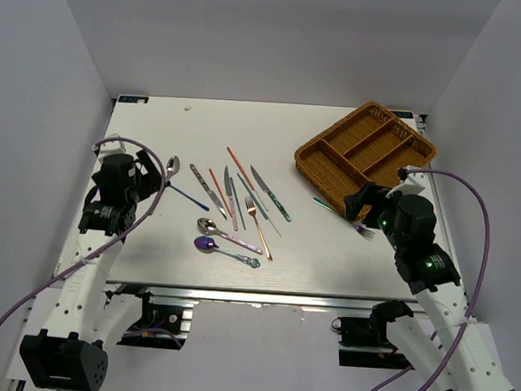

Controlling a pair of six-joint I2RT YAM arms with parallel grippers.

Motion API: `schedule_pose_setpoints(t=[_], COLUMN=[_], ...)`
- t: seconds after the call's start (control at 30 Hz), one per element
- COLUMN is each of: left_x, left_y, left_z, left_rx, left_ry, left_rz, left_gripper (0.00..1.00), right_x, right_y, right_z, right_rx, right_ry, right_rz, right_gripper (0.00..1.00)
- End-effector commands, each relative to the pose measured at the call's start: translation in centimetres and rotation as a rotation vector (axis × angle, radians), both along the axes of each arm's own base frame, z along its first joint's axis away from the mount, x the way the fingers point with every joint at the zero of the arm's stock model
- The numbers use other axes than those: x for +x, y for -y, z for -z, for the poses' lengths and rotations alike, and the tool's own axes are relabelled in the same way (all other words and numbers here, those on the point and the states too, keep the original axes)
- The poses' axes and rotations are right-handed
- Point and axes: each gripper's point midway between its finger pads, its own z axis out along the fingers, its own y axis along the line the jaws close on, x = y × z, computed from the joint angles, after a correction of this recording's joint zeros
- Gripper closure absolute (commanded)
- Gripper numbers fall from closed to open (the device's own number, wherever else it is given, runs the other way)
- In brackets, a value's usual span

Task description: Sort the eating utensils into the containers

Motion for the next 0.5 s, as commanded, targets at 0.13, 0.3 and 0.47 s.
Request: schedule_pose_setpoints(t=[0.13,0.3,0.47], left_x=[-0.1,0.0,0.0], left_y=[-0.1,0.1,0.2], left_z=[-0.8,-0.8,-0.9], left_rx=[-0.001,-0.004,-0.005], left_ry=[0.037,0.038,0.041], left_rz=[-0.006,0.002,0.007], left_gripper=[0.02,0.02,0.02], right_x=[0.4,-0.5,1.3], right_y=[-0.4,-3.2,-5.6], right_z=[-1.3,-2.6,-0.4], right_rx=[0.022,0.101,0.1], right_ry=[0.078,0.21,0.082], right_rz=[-0.021,-0.189,-0.276], right_gripper=[0.11,0.11,0.11])
